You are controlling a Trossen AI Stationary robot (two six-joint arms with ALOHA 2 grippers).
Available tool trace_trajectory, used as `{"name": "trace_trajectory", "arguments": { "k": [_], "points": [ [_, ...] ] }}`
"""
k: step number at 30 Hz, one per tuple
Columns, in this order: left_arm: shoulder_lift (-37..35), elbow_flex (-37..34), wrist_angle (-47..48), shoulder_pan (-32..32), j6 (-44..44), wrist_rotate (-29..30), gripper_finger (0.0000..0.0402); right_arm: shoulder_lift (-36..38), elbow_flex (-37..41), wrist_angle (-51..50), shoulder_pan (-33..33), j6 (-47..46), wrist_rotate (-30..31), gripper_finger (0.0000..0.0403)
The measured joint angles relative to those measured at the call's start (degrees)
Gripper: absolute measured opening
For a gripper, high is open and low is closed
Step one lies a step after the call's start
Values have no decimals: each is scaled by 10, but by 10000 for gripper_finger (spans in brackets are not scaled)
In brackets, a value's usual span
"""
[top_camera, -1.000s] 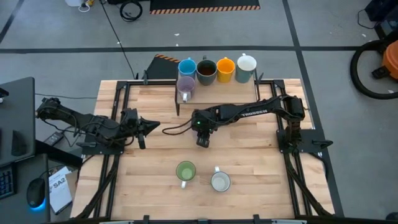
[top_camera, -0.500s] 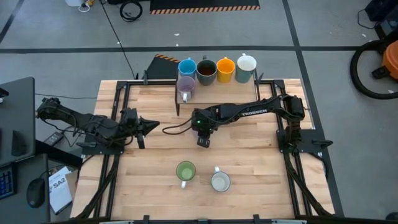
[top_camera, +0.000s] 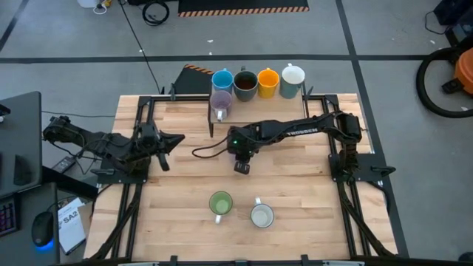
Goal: Place coffee mugs
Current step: Put the violet mug on the shelf
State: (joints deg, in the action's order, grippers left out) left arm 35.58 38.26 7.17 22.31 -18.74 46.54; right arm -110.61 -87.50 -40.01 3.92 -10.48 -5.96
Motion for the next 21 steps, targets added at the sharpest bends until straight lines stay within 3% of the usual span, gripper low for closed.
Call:
{"name": "trace_trajectory", "arguments": {
  "k": [10,21],
  "points": [
    [0,0,1,0,1,15,15,0,-36,-41,0,12,-3,48],
    [0,0,1,0,19,20,15,0,-131,-175,4,54,-2,47]
  ]
}}
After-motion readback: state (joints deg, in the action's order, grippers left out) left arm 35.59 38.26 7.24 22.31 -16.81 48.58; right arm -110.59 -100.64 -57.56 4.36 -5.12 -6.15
